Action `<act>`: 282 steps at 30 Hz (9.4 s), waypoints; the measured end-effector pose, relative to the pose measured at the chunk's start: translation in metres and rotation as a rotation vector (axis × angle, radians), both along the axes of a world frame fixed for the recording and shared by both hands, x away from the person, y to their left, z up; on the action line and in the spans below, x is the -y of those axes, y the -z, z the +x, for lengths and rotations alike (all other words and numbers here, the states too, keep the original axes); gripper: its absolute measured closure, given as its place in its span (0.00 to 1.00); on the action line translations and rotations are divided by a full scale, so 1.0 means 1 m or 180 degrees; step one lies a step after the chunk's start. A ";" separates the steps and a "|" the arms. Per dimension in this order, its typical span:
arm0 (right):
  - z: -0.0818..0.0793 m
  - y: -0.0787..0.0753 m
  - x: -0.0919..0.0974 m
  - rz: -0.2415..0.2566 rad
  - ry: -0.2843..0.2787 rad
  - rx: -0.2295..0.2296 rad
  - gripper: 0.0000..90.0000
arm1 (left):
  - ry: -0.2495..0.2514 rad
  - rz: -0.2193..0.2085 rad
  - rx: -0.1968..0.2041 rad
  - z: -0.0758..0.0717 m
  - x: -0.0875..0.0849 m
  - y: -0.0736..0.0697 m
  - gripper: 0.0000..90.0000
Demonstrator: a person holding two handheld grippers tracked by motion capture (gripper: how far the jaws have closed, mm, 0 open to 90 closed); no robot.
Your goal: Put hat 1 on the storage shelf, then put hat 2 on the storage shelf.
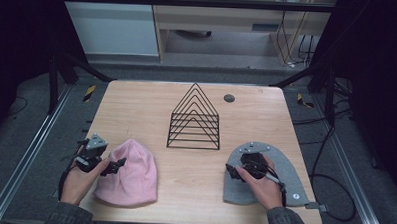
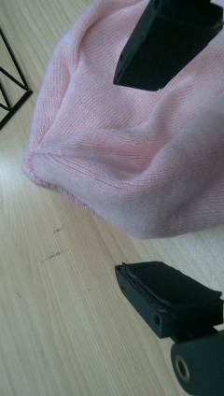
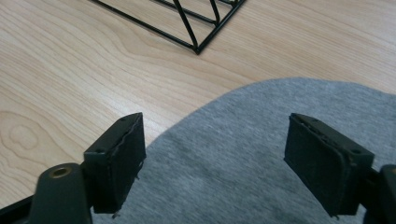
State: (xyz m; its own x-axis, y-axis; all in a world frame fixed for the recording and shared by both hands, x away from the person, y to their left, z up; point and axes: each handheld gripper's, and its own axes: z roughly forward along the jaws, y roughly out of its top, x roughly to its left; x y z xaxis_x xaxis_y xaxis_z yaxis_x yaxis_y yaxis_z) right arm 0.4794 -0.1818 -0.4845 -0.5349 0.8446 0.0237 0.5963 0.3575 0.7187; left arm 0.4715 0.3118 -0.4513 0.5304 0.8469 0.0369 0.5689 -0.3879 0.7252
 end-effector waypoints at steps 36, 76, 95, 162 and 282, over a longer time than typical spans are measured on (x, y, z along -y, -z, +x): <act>-0.009 -0.003 -0.003 -0.0229 -0.0110 0.0016 0.29 | 0.0568 0.0399 -0.0482 0.047 0.029 -0.019 0.86; -0.018 -0.103 -0.165 0.0117 -0.1250 0.0532 0.58 | 0.0953 0.0009 0.0631 -0.008 0.098 -0.187 0.90; 0.004 -0.126 -0.171 0.0268 -0.1282 0.0391 0.95 | 0.1002 -0.0020 0.0606 -0.005 0.102 -0.190 0.89; 0.092 -0.241 -0.094 0.0231 -0.0983 0.0857 0.95 | 0.0896 -0.0225 0.1151 0.114 0.153 -0.256 0.87; 0.069 -0.111 -0.047 -0.0077 -0.0823 0.0386 0.96 | 0.1381 -0.0056 0.0607 0.095 0.187 -0.144 0.86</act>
